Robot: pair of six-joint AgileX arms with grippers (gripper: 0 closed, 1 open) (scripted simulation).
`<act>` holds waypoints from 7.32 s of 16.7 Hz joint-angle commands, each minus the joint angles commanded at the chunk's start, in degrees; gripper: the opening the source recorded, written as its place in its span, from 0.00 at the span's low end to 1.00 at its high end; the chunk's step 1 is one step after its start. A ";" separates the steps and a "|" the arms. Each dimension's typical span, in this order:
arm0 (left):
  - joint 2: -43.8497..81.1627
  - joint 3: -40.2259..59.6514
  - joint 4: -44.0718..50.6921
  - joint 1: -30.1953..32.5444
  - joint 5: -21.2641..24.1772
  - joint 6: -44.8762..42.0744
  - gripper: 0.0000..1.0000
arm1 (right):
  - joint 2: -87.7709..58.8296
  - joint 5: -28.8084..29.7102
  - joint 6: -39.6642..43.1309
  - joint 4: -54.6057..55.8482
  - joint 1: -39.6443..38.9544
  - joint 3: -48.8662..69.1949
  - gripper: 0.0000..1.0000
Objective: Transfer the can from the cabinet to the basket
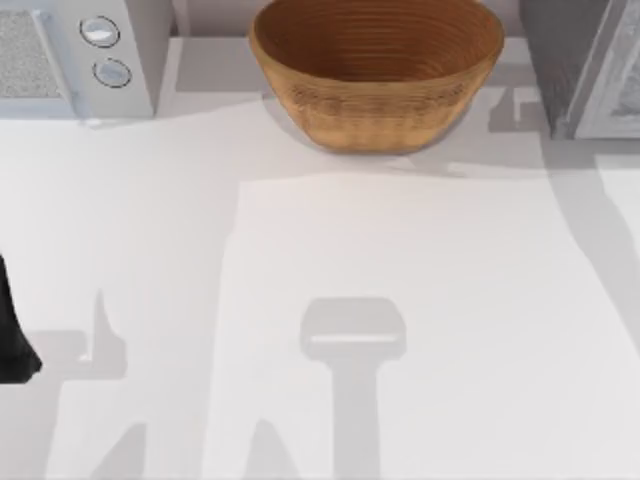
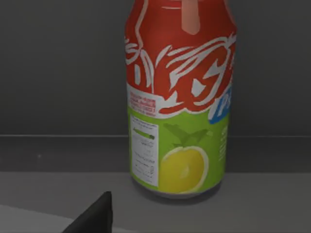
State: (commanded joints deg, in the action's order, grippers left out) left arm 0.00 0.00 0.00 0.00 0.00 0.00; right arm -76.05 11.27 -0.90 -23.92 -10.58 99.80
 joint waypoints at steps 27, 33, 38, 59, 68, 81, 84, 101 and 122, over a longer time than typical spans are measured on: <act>0.00 0.00 0.00 0.00 0.00 0.00 1.00 | -28.56 -0.57 0.22 1.32 1.44 27.80 1.00; 0.00 0.00 0.00 0.00 0.00 0.00 1.00 | -28.71 -0.60 0.22 1.29 1.46 27.98 0.85; 0.00 0.00 0.00 0.00 0.00 0.00 1.00 | -28.71 -0.60 0.22 1.29 1.46 27.98 0.47; 0.00 0.00 0.00 0.00 0.00 0.00 1.00 | -19.32 2.66 0.42 -5.46 -2.23 25.17 0.00; 0.00 0.00 0.00 0.00 0.00 0.00 1.00 | -3.30 8.60 0.18 -17.17 -8.23 20.91 0.00; 0.00 0.00 0.00 0.00 0.00 0.00 1.00 | 18.25 2.88 0.36 -5.79 -3.21 -12.46 0.00; 0.00 0.00 0.00 0.00 0.00 0.00 1.00 | 30.00 0.11 0.48 0.15 -0.31 -32.60 0.00; 0.00 0.00 0.00 0.00 0.00 0.00 1.00 | 76.04 -11.27 0.90 23.92 10.58 -99.80 0.00; 0.00 0.00 0.00 0.00 0.00 0.00 1.00 | -6.12 12.02 0.23 45.16 -11.87 -38.17 0.00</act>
State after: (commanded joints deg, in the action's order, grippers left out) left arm 0.00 0.00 0.00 0.00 0.00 0.00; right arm -82.16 23.29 -0.67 21.24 -22.45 61.63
